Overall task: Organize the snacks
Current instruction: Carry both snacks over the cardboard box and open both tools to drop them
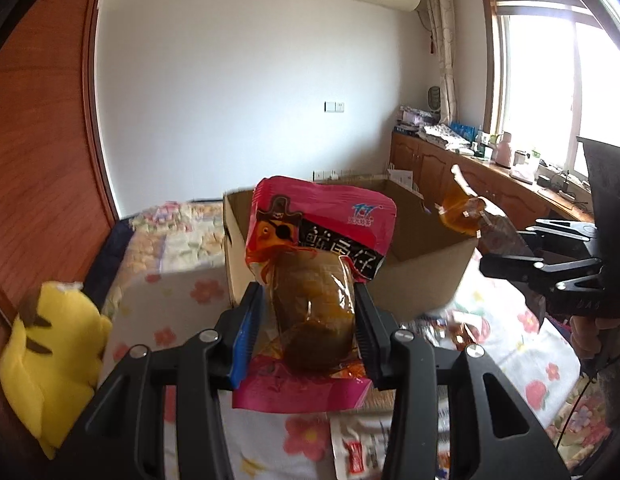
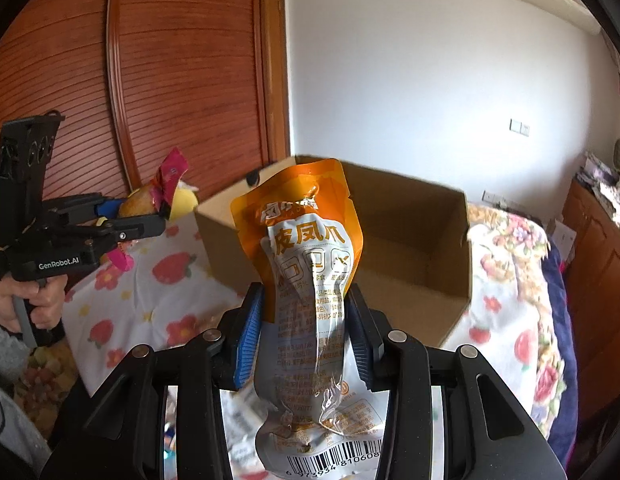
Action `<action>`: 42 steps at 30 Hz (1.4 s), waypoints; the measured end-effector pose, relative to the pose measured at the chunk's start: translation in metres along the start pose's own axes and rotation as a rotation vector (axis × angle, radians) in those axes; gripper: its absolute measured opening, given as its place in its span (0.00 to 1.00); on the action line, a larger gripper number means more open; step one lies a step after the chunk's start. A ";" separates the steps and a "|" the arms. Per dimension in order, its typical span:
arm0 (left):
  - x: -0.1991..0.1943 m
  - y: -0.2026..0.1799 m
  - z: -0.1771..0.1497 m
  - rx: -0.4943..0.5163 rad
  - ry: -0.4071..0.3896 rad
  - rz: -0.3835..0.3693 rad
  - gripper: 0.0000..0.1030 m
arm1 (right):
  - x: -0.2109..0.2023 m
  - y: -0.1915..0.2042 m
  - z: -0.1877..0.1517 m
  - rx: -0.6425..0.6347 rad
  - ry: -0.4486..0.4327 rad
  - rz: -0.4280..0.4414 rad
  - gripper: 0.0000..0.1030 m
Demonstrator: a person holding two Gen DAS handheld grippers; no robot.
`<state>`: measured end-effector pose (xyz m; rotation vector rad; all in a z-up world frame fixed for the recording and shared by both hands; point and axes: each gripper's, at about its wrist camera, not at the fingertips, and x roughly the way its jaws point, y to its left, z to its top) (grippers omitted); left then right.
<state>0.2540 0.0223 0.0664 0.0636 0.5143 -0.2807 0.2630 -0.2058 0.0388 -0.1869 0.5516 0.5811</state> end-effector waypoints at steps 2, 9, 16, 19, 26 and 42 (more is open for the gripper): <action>0.002 -0.001 0.011 0.016 -0.020 0.007 0.42 | 0.006 -0.002 0.013 -0.009 -0.016 0.002 0.39; 0.025 0.008 0.048 0.038 -0.050 0.012 0.42 | 0.031 -0.011 0.052 -0.022 -0.061 0.003 0.39; 0.067 0.025 0.062 0.024 -0.046 0.025 0.42 | 0.064 -0.040 0.072 0.033 -0.103 -0.024 0.39; 0.086 0.028 0.065 0.022 -0.030 0.033 0.42 | 0.076 -0.050 0.078 0.045 -0.102 -0.045 0.39; 0.119 0.026 0.057 0.007 0.020 0.010 0.43 | 0.107 -0.067 0.078 0.048 -0.035 -0.113 0.40; 0.141 0.005 0.043 0.053 0.082 0.038 0.59 | 0.128 -0.073 0.063 0.060 0.054 -0.155 0.59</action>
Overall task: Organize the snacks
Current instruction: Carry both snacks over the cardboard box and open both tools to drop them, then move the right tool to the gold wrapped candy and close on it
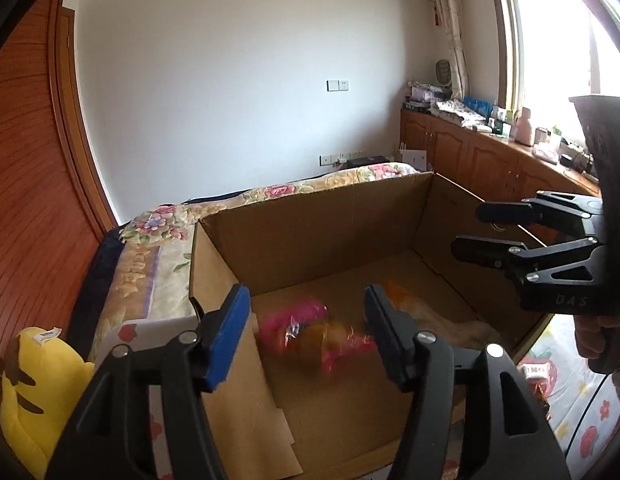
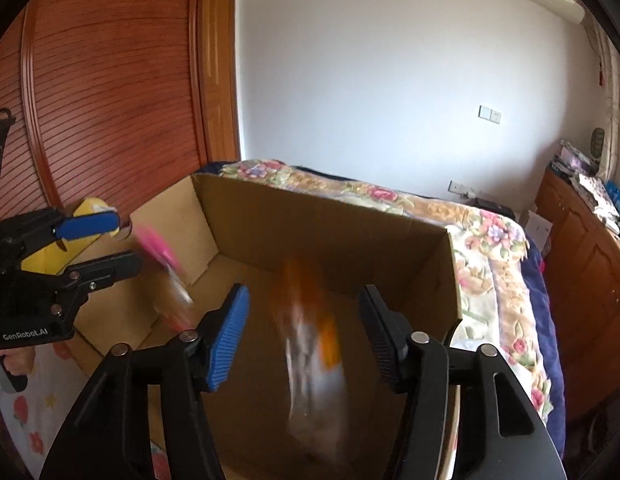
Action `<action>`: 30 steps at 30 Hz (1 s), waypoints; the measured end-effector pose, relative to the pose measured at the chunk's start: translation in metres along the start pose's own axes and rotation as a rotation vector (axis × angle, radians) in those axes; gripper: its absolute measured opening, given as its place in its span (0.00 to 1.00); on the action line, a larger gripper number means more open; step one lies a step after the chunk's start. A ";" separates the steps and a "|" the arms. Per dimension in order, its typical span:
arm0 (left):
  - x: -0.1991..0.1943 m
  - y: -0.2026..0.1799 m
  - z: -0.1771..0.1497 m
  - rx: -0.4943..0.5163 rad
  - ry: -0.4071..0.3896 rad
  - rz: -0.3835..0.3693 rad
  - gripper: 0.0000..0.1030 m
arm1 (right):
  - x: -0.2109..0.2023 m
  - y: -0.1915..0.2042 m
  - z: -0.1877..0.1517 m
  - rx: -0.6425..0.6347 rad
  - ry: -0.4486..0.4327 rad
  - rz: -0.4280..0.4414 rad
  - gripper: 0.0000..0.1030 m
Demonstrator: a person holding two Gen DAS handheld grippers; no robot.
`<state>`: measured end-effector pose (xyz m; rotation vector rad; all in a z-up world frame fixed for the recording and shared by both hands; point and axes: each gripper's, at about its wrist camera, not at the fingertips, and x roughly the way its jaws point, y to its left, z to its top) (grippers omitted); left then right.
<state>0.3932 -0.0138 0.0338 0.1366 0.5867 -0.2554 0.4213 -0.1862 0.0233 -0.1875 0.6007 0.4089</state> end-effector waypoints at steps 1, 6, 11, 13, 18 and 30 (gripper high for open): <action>-0.002 -0.002 0.000 0.001 -0.004 -0.001 0.59 | -0.001 0.001 -0.001 -0.001 0.001 -0.007 0.59; -0.022 -0.001 -0.004 -0.007 -0.025 -0.014 0.59 | -0.019 0.001 -0.004 -0.001 -0.006 0.022 0.59; -0.050 -0.005 -0.014 -0.006 -0.036 -0.032 0.59 | -0.058 -0.001 -0.016 0.032 -0.023 0.058 0.59; -0.063 -0.011 -0.022 0.008 -0.038 -0.033 0.59 | -0.075 -0.001 -0.024 0.042 -0.019 0.067 0.59; -0.085 -0.020 -0.042 0.018 -0.033 -0.044 0.59 | -0.109 0.003 -0.043 0.050 -0.017 0.063 0.59; -0.107 -0.038 -0.102 -0.017 0.012 -0.064 0.59 | -0.153 0.015 -0.102 0.077 0.011 0.036 0.59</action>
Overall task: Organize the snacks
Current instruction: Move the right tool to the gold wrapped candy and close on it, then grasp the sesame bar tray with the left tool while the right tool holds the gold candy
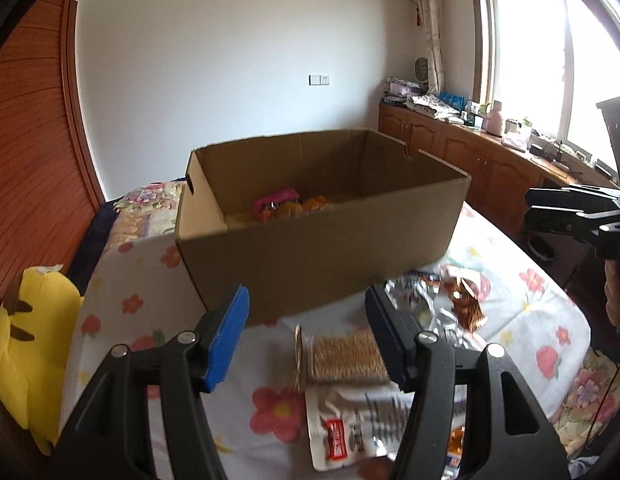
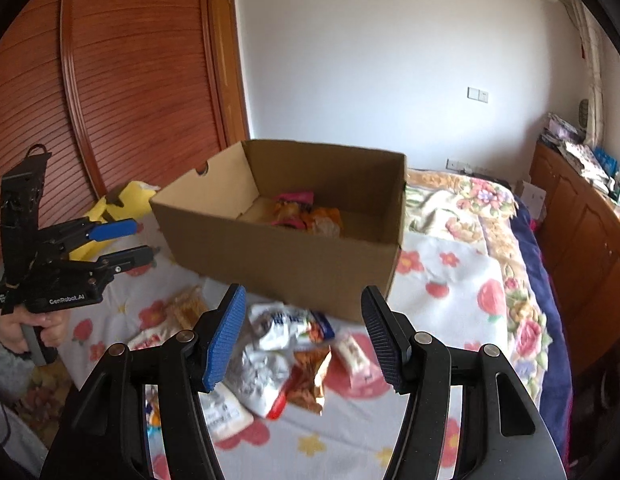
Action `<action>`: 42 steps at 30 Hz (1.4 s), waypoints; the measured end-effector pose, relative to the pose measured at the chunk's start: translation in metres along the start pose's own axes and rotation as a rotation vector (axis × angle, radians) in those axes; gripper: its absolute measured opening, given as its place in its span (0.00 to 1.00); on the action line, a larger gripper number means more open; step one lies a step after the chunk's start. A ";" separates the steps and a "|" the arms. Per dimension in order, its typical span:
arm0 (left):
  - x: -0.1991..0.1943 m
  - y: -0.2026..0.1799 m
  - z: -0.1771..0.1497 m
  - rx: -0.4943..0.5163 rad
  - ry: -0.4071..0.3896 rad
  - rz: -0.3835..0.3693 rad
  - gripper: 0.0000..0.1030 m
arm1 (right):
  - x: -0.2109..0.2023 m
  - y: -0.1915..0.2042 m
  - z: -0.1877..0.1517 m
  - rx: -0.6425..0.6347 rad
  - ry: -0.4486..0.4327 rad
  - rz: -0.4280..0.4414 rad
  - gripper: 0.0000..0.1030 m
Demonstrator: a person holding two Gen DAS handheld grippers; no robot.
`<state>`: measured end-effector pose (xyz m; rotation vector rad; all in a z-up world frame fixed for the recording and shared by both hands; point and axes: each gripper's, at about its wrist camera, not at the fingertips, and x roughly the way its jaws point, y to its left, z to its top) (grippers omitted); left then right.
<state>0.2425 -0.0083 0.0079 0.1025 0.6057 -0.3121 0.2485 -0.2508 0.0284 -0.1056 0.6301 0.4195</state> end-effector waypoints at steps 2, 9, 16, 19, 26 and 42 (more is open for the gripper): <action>-0.001 -0.003 -0.009 -0.003 0.005 0.005 0.60 | 0.000 -0.002 -0.009 0.015 0.010 0.001 0.59; 0.005 -0.008 -0.033 -0.008 0.031 0.018 0.60 | 0.013 -0.005 -0.038 0.036 0.064 -0.004 0.58; 0.012 -0.007 -0.047 -0.033 0.055 0.008 0.60 | 0.031 -0.006 -0.057 0.064 0.114 0.023 0.53; 0.014 -0.007 -0.051 -0.042 0.065 0.005 0.60 | 0.043 -0.006 -0.063 0.061 0.138 0.030 0.46; 0.016 -0.008 -0.056 -0.056 0.071 -0.006 0.61 | 0.069 -0.011 -0.069 0.077 0.184 0.043 0.39; 0.038 -0.020 -0.044 -0.025 0.141 -0.047 0.67 | 0.092 -0.018 -0.082 0.103 0.234 0.047 0.21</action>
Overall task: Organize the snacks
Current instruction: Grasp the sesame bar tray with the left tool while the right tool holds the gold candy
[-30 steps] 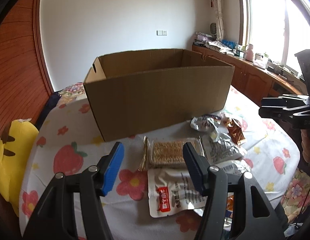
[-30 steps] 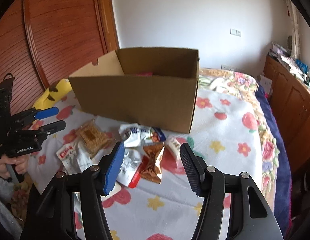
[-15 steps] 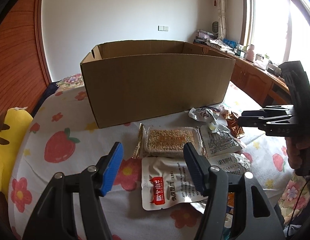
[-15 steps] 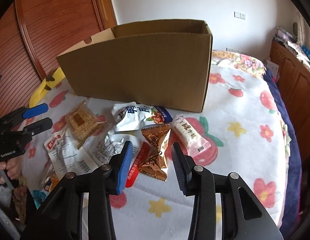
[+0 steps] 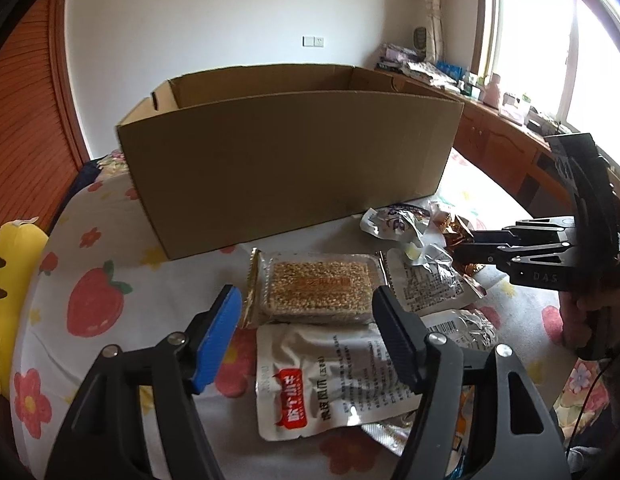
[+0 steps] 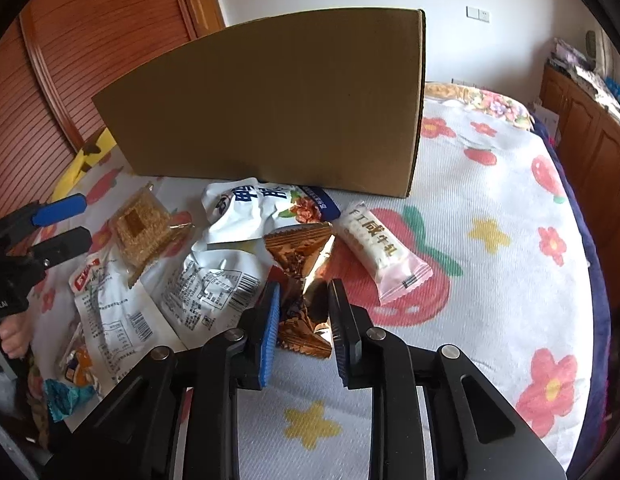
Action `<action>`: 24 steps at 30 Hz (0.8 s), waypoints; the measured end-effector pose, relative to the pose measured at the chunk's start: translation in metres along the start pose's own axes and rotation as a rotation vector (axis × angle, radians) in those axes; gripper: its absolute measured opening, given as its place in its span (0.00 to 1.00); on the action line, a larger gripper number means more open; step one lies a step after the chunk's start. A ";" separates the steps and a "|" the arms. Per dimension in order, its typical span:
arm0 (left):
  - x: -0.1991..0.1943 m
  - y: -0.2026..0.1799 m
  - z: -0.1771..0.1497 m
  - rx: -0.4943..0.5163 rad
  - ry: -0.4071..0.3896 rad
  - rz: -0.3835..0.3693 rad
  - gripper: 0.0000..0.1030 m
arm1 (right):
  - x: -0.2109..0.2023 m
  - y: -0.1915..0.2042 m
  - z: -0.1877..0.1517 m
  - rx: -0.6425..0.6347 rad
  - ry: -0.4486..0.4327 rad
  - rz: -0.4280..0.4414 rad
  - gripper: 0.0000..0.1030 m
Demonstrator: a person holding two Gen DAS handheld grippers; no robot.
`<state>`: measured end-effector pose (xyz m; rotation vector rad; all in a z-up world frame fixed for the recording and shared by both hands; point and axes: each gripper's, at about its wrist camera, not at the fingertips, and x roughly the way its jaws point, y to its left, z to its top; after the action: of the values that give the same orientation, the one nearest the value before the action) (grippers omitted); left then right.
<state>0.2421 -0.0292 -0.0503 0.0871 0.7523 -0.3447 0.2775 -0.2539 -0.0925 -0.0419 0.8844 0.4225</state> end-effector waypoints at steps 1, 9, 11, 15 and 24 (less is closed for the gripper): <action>0.003 -0.001 0.002 0.003 0.011 -0.003 0.67 | 0.000 0.000 0.000 -0.001 0.000 -0.001 0.21; 0.026 0.000 0.019 -0.017 0.096 -0.048 0.67 | 0.003 0.009 -0.001 -0.029 0.000 -0.038 0.21; 0.030 -0.001 0.022 -0.005 0.106 -0.043 0.67 | 0.003 0.009 -0.001 -0.029 0.000 -0.041 0.21; 0.039 -0.005 0.026 0.005 0.137 -0.037 0.67 | 0.005 0.012 -0.001 -0.036 0.001 -0.050 0.21; 0.048 -0.012 0.030 0.056 0.121 0.037 0.72 | 0.006 0.016 -0.001 -0.045 0.001 -0.064 0.21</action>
<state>0.2904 -0.0594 -0.0611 0.1759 0.8599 -0.3278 0.2743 -0.2372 -0.0959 -0.1116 0.8718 0.3825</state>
